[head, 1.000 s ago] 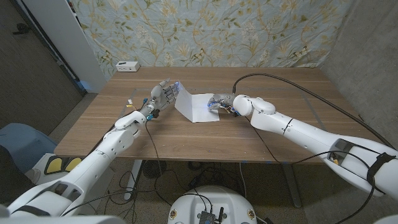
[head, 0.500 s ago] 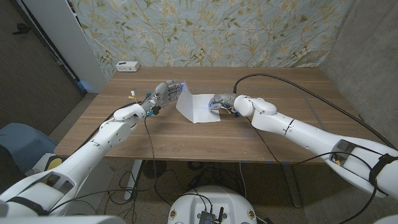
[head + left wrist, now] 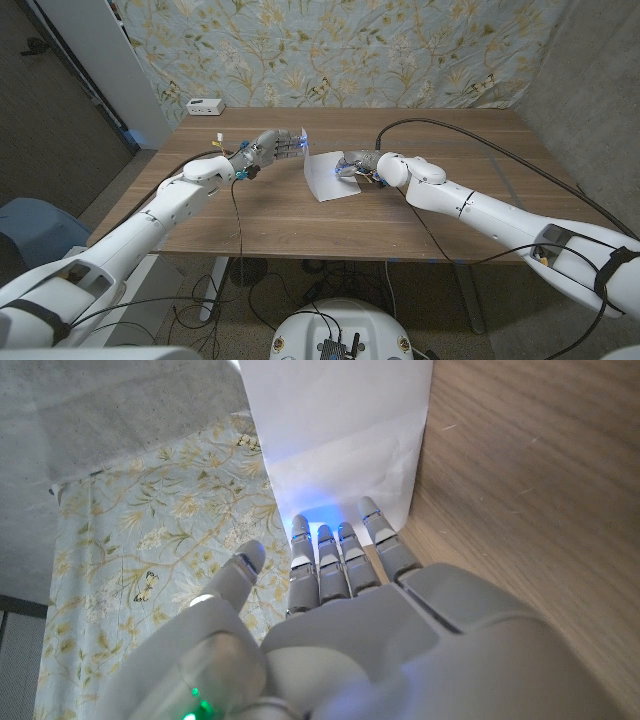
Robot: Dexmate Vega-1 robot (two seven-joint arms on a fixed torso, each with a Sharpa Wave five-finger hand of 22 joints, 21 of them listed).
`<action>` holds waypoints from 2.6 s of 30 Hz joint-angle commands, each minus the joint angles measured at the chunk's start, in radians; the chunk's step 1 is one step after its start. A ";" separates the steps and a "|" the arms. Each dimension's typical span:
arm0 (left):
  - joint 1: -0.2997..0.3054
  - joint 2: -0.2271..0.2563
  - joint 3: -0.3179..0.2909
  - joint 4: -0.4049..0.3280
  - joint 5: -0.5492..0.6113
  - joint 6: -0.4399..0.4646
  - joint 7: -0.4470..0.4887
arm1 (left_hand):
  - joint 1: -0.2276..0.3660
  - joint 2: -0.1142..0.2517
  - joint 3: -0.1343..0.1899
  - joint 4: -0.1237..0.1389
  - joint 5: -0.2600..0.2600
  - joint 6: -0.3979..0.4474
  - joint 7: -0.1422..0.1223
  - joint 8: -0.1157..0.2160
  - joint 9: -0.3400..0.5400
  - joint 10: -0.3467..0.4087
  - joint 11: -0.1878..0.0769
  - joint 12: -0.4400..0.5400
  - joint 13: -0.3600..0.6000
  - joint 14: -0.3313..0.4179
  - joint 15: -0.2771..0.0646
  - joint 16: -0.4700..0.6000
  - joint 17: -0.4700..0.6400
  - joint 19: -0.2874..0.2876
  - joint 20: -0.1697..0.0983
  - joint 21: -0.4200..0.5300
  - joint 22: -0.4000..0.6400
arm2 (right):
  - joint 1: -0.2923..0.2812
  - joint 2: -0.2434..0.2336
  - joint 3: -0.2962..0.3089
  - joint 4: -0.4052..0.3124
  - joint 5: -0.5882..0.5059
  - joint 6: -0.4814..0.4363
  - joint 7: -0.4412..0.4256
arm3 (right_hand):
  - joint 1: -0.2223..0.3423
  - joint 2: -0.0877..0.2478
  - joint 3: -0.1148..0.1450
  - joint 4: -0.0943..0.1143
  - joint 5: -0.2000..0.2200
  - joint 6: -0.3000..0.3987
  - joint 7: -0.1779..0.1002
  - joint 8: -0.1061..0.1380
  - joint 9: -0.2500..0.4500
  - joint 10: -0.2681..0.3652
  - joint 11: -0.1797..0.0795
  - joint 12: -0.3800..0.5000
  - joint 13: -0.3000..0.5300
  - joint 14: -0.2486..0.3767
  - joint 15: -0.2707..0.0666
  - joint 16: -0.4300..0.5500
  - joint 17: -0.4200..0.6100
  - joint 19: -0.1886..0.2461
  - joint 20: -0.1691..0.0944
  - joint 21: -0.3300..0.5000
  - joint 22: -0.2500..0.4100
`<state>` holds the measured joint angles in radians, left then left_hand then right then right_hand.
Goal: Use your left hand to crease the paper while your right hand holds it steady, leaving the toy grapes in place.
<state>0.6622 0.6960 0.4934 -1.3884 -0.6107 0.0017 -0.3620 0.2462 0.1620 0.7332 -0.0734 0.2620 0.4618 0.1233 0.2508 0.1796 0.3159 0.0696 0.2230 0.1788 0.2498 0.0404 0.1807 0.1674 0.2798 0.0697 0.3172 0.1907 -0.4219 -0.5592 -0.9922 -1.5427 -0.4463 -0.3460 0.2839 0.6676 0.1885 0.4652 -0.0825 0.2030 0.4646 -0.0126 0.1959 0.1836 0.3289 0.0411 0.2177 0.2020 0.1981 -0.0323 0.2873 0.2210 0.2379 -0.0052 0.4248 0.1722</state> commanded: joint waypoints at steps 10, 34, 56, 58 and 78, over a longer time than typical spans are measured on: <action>-0.107 0.079 0.111 -0.037 0.287 0.050 0.030 | 0.030 0.016 0.029 -0.009 0.025 0.024 -0.015 -0.013 0.006 0.015 -0.007 -0.006 0.006 -0.005 -0.016 -0.005 0.002 -0.020 -0.016 -0.012 0.003 | 0.003 0.006 0.005 0.008 0.007 0.007 0.007 | 0.000 0.003 0.003 0.009 0.000 0.012 -0.001 0.004 0.006 0.007 0.004 -0.003 0.004 0.011 0.000 0.004 0.005 0.009 0.001 -0.006 0.003; -0.330 -0.040 0.269 0.195 0.538 -0.180 -0.171 | 0.100 0.033 0.065 -0.017 0.080 0.068 -0.044 -0.045 0.006 0.055 -0.058 -0.008 0.007 -0.037 -0.065 0.002 0.004 -0.078 -0.067 -0.041 0.003 | 0.030 0.043 -0.004 0.078 0.024 0.032 -0.008 | 0.004 0.003 0.003 0.010 0.001 0.013 0.000 0.001 0.006 0.009 0.003 -0.003 0.004 0.012 -0.001 0.004 0.005 0.014 -0.007 -0.011 0.004; -0.390 -0.068 0.331 0.223 0.656 -0.104 -0.196 | 0.070 0.018 0.031 0.030 0.080 0.009 -0.049 -0.073 0.007 0.014 -0.048 -0.026 0.008 -0.065 -0.053 -0.002 0.009 -0.088 -0.048 -0.047 0.004 | -0.040 -0.034 0.094 -0.073 0.051 0.035 -0.110 | 0.009 0.003 0.003 0.010 0.001 0.001 -0.003 -0.006 0.006 0.009 0.001 -0.005 0.004 0.035 0.002 0.013 0.005 0.043 -0.002 -0.007 0.004; -0.392 -0.070 0.334 0.225 0.658 -0.101 -0.198 | 0.070 0.019 0.030 0.032 0.080 0.002 -0.051 -0.075 0.007 0.008 -0.048 -0.028 0.008 -0.069 -0.051 -0.003 0.008 -0.090 -0.046 -0.048 0.004 | -0.047 -0.040 0.101 -0.090 0.047 0.027 -0.120 | 0.009 0.003 0.002 0.011 0.001 -0.002 -0.004 -0.007 0.006 0.009 0.000 -0.005 0.004 0.038 0.003 0.014 0.005 0.049 -0.002 -0.006 0.004; -0.424 -0.085 0.374 0.239 0.708 -0.089 -0.222 | 0.068 0.021 0.023 0.041 0.081 -0.023 -0.054 -0.074 0.007 -0.009 -0.046 -0.030 0.009 -0.082 -0.046 -0.003 0.006 -0.100 -0.026 -0.053 0.004 | -0.150 -0.102 0.189 -0.231 0.019 -0.051 -0.242 | 0.012 -0.001 -0.001 0.010 0.001 -0.004 -0.005 -0.007 0.006 0.013 -0.007 -0.004 0.004 0.042 0.001 0.016 0.006 0.051 0.007 -0.011 0.004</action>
<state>0.2603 0.6190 0.8399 -1.1564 0.0589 -0.0923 -0.5713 0.3206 0.1820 0.7521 -0.0374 0.3367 0.4357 0.0691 0.1734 0.1836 0.3083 0.0231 0.1920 0.1838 0.1674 -0.0057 0.1780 0.1721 0.1778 0.0332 0.2661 0.1932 -0.5184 -0.6296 -0.8487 -1.7028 -0.4150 -0.3574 0.1069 0.6675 0.1885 0.4636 -0.0728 0.2030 0.4624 -0.0145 0.1882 0.1836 0.3396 0.0412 0.2177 0.2020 0.2323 -0.0304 0.2960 0.2259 0.2880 -0.0055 0.4132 0.1746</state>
